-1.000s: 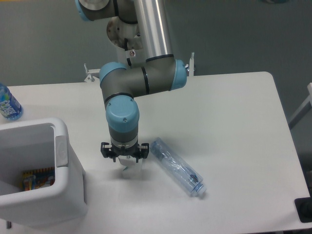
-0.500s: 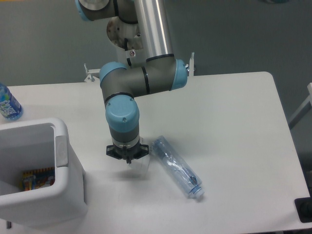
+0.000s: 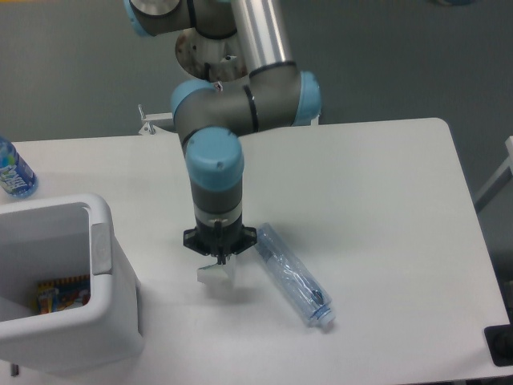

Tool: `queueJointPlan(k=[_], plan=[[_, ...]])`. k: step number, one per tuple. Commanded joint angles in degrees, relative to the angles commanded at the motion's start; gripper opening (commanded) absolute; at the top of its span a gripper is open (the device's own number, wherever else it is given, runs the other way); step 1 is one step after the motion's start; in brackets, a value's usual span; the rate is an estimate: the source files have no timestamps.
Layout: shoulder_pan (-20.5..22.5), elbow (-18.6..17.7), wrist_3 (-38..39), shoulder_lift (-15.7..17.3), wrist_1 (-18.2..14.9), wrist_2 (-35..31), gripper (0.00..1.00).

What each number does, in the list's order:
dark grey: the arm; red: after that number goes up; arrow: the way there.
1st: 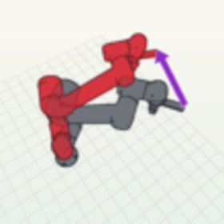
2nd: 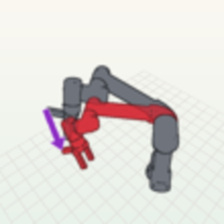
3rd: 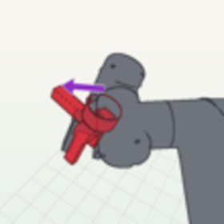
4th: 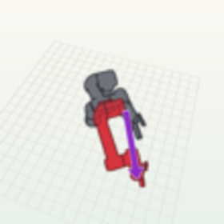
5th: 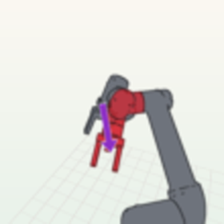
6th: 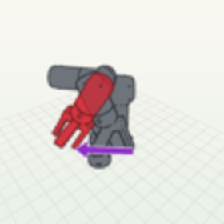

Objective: Place the trash in the trash can
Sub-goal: 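Close the gripper on the white paper, then lift the paper and carry it over the white bin, release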

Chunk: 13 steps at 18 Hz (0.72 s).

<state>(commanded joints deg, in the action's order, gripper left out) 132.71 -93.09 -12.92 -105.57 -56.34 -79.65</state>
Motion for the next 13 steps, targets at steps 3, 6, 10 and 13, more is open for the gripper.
queueJointPlan(k=[3, 6, 10, 13], plan=[[3.4, 4.0, 0.7, 2.1, 0.0, 6.6, 0.00], [7.5, 6.7, 1.8, 4.2, 0.0, 13.5, 0.00], [10.5, 11.2, 2.9, 5.1, 0.1, 18.1, 0.00], [11.1, 13.7, 6.5, 5.1, 0.3, 21.5, 0.00]])
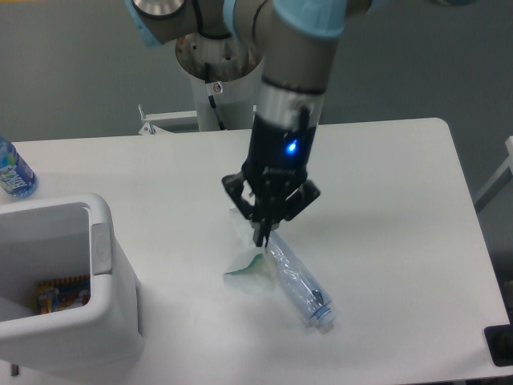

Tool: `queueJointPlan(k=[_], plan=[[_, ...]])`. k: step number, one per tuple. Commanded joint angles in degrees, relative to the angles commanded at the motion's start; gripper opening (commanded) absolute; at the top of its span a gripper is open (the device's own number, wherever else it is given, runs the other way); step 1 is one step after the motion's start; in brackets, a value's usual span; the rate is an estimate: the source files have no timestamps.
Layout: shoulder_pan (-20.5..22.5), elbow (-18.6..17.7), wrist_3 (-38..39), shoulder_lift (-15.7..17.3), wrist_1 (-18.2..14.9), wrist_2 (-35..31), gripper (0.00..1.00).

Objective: Place the trash in the trash can
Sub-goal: 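Lift the paper and carry it over the white bin, release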

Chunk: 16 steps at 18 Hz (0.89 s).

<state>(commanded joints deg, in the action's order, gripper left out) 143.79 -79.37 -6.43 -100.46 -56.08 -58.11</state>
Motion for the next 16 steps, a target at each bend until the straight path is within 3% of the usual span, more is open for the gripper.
queueJointPlan(k=[7, 16], plan=[[-1.2, 0.0, 4.5, 0.8, 0.1, 9.2, 0.00], [-11.1, -0.3, 7.4, 1.9, 0.1, 9.7, 0.00]])
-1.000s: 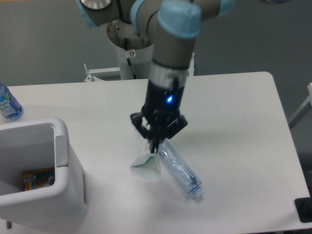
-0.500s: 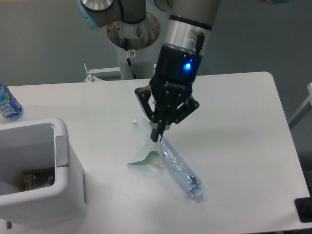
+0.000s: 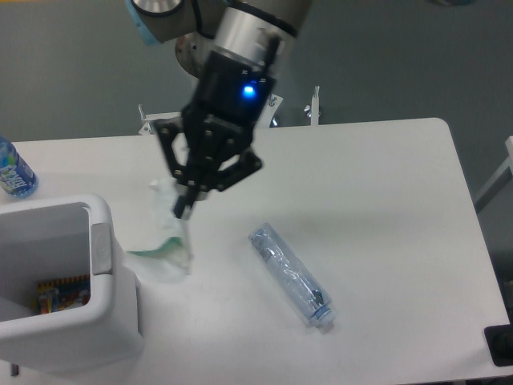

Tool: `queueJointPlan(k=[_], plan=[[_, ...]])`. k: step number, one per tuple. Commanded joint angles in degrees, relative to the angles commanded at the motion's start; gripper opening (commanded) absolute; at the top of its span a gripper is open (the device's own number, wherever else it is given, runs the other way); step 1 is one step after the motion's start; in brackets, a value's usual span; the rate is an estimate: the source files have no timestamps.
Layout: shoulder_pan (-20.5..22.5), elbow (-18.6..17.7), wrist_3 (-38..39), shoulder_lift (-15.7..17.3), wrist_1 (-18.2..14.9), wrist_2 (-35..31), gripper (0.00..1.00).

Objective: Place the trash in the trash can
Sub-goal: 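Lift the paper and carry it over the white bin, release, then move the open gripper from the bin toward the plastic bottle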

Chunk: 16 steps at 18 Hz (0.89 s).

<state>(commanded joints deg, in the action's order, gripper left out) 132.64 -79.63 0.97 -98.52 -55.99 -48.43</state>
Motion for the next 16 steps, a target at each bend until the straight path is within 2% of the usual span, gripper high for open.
queueJointPlan(k=[6, 8, 9, 11, 15, 16], plan=[[-5.5, -0.7, 0.1, -1.1, 0.0, -0.2, 0.00], [-6.7, -1.9, 0.0, -1.3, 0.1, -0.3, 0.00], [-7.0, -2.1, -0.2, -1.6, 0.1, -0.3, 0.04], [-7.3, -1.8, -0.3, -2.7, 1.1, -0.3, 0.21], [-7.7, -1.3, -0.4, -3.8, 3.5, -0.9, 0.81], [-7.7, -0.6, -0.4, -3.9, 3.5, -1.8, 0.89]])
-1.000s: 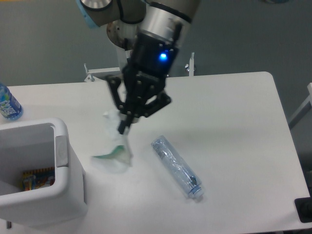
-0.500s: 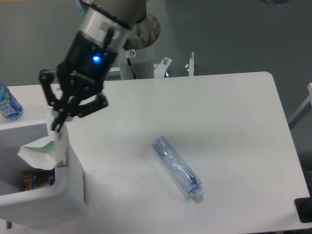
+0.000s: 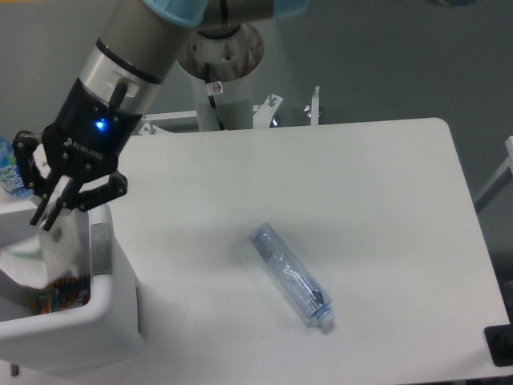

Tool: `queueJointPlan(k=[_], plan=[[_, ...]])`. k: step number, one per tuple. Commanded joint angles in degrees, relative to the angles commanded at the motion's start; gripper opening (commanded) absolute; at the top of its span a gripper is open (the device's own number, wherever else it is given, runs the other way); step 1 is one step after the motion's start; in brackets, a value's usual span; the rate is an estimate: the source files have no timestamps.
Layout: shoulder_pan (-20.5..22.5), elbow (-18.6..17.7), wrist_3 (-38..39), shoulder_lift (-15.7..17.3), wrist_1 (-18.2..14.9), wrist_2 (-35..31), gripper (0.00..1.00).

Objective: Place the trash in the trash can
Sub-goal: 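Move the open gripper from the bin toward the plastic bottle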

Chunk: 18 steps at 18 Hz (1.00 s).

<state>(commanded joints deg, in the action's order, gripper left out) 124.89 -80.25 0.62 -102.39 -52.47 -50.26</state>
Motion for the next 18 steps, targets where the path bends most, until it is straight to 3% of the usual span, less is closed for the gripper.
queueJointPlan(k=[2, 7, 14, 18], plan=[[0.0, 0.4, 0.2, 0.0, 0.1, -4.2, 1.00], [1.1, 0.2, 0.7, 0.3, -0.1, -5.5, 1.00], [7.8, -0.9, 4.0, -0.4, -0.3, -9.9, 1.00], [11.4, -1.7, 4.0, -2.5, -0.4, -10.6, 1.00]])
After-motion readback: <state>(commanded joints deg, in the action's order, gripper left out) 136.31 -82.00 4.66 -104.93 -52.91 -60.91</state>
